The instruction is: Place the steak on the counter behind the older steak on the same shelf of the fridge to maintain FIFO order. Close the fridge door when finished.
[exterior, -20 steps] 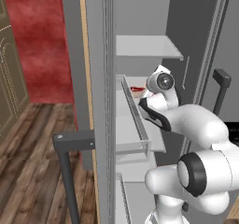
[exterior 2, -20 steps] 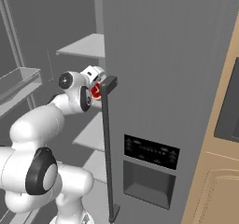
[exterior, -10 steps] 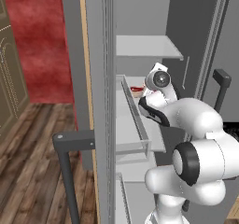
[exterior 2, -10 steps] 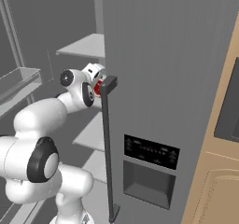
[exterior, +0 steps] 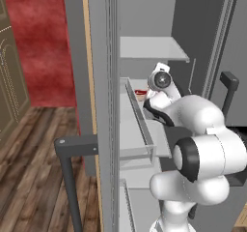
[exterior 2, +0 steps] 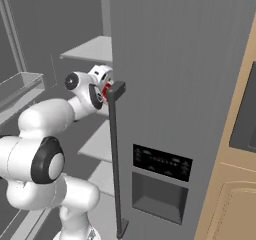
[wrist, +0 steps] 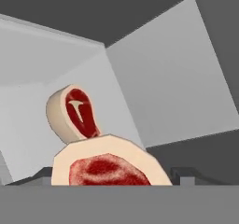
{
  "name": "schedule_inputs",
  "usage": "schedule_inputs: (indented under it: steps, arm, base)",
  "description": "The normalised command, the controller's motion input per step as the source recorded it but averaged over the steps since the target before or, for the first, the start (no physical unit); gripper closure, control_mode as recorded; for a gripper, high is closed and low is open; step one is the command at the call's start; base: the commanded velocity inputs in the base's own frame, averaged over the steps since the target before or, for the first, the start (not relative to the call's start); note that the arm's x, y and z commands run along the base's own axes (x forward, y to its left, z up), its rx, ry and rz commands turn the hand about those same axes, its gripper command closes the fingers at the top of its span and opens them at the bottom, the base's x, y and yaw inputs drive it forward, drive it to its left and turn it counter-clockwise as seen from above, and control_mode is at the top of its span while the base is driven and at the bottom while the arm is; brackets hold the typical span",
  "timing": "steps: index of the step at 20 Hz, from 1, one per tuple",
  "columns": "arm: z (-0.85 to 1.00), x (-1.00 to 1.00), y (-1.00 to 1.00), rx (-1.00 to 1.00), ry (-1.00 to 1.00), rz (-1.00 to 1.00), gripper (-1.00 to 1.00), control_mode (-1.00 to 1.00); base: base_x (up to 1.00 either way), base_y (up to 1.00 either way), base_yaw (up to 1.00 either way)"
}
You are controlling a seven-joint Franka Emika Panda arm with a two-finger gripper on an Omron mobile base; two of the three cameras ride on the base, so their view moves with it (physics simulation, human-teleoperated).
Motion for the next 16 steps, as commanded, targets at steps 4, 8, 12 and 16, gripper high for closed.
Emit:
schedule_inputs:
  steps: [4, 8, 12, 16]
  arm:
    - [0.00, 0.46, 0.00, -0.06, 0.00, 0.00, 1.00, -1.00]
    - [0.00, 0.54, 0.00, -0.06, 0.00, 0.00, 1.00, -1.00]
    - [-0.04, 0.46, 0.00, -0.06, 0.00, 0.00, 1.00, -1.00]
    - [-0.09, 0.37, 0.00, -0.07, 0.00, 0.00, 1.00, -1.00]
  base:
    - [0.00, 0.00, 0.00]
    - [0.00, 0.00, 0.00]
    - [0.00, 0.00, 0.00]
    - [0.00, 0.00, 0.00]
